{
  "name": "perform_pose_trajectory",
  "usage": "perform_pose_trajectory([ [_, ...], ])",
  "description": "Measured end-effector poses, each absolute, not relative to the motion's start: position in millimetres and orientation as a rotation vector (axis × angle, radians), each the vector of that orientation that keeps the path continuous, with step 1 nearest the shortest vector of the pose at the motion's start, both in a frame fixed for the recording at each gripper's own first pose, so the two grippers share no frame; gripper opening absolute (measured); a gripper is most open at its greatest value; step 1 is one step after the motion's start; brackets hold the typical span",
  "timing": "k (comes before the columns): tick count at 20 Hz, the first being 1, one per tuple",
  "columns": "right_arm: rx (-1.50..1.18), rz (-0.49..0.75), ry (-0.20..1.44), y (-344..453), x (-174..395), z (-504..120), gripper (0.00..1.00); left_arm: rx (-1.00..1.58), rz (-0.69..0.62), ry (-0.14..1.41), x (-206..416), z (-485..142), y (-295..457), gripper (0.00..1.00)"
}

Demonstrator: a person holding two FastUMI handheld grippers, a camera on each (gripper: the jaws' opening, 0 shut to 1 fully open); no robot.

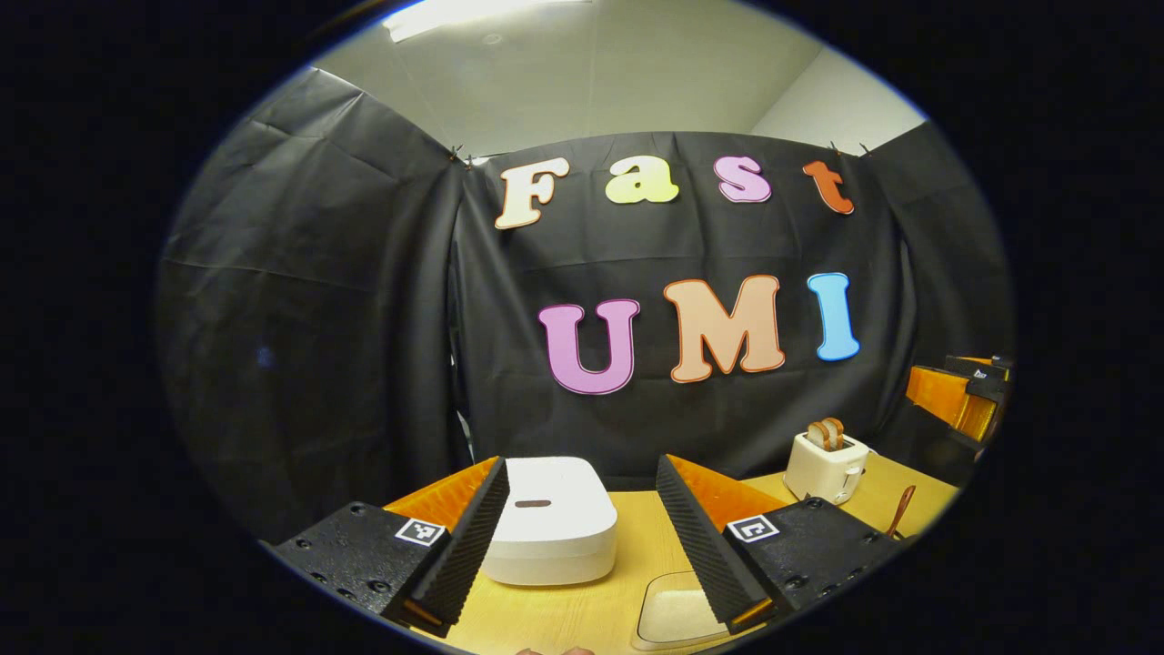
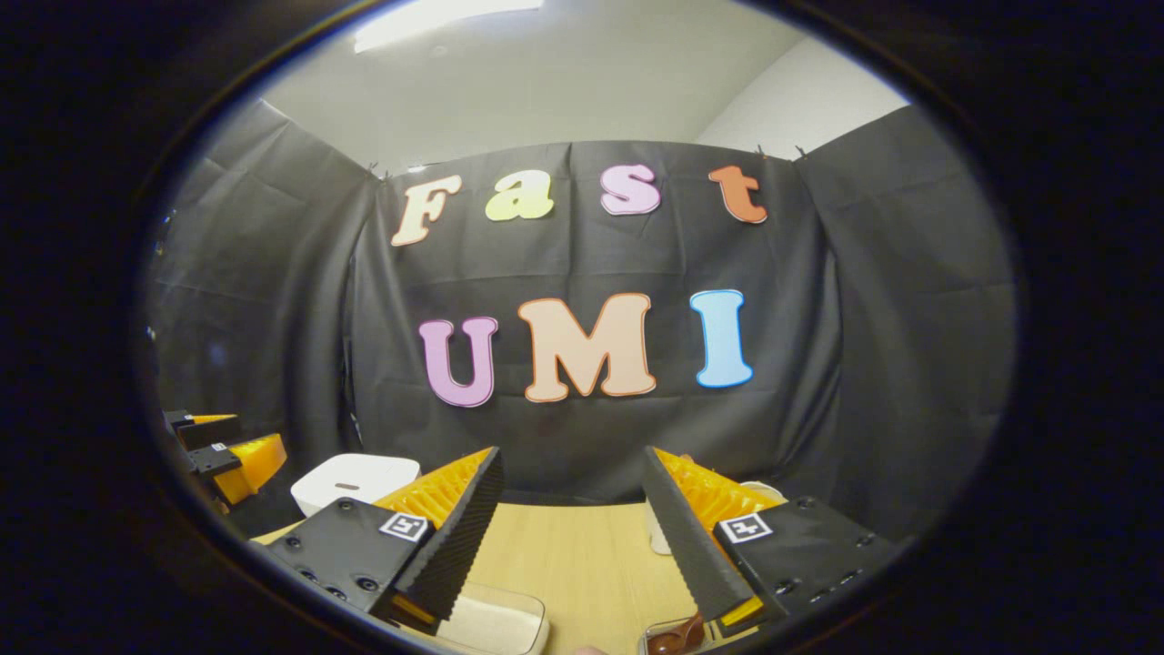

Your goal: Close the left gripper, press the button to open the rice cooker; take a wooden spoon from the chopstick holder with the right hand, scoop a spoonful of rice and pour it into the rice cooker, then put the wooden spoon back into the chopstick holder.

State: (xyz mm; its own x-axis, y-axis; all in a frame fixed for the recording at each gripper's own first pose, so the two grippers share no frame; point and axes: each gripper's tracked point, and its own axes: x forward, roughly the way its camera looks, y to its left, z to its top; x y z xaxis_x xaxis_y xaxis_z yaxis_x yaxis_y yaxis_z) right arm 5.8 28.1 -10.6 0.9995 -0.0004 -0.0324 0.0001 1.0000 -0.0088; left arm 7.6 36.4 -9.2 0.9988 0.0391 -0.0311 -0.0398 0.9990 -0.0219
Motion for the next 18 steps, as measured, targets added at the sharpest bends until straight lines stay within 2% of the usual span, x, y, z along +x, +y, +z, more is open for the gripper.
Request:
perform_pose_trajectory([
  [5,-0.01,0.006,0.032,28.8,5.9,-10.2,1.0,-0.02,0.056,0.026,7.5,-8.2,44.2,0.95],
  [7,-0.012,0.013,0.029,30.5,5.1,-9.3,1.0,-0.021,0.076,0.019,8.3,-6.7,49.5,0.84],
  [8,-0.012,0.016,0.027,30.7,5.6,-9.6,1.0,-0.022,0.083,0.018,9.0,-5.2,51.9,0.73],
  [12,-0.015,0.021,0.019,32.2,7.8,-7.5,1.0,-0.034,0.08,0.012,12.7,-4.5,54.7,0.43],
  [14,-0.015,0.023,0.017,32.8,11.1,-8.7,1.0,-0.039,0.058,0.013,16.0,-5.9,51.7,0.37],
  [18,-0.015,0.023,0.018,35.9,13.7,-9.3,1.0,-0.025,0.058,0.01,21.8,-4.7,56.2,0.16],
])
